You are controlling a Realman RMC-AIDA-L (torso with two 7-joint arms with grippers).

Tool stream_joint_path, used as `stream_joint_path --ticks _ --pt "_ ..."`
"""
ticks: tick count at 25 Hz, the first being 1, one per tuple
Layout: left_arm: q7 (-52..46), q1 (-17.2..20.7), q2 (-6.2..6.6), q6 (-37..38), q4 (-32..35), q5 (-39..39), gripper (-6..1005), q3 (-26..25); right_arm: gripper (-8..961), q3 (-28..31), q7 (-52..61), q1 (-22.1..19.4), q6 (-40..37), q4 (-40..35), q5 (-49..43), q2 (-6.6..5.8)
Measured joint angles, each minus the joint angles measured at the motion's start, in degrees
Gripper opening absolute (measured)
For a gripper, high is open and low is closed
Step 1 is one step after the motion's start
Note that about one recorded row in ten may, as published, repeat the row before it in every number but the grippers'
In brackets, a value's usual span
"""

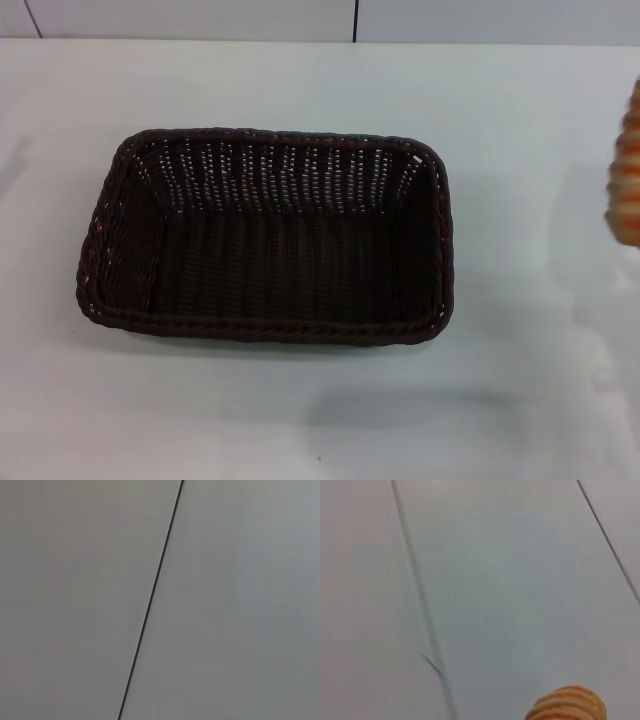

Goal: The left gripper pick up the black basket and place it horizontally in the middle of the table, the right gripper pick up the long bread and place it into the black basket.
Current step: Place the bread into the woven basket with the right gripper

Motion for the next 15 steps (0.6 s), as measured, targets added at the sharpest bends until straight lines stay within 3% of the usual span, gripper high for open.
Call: stream_joint_path --ticks 6,9,11,13,15 --pt "0.0 -0.4 -0.03 0.1 0.1 0.1 847 0.1 301 -6.2 0.1 4.4 -3.9 0.8 -4.1 0.18" --pt "0.0 -0.4 -0.1 0.1 0.2 0.1 847 0.1 275 -8.8 -0.1 8.5 0.9 1.0 -5.5 0.25" --pt "0.0 -0.5 -0.13 0.2 0.2 0.0 847 0.0 260 -11.2 0.1 13.5 7.8 1.1 -5.7 0.04" --pt "0.0 -0.5 -0.13 0.2 0.3 -0.1 847 0.0 244 -11.8 0.2 14.5 9.2 1.0 -5.7 -0.06" --pt "0.0 -0.6 -0.21 0.1 0.3 -0.2 847 -0.3 308 -12.5 0.3 16.0 11.6 0.8 -5.8 -0.16"
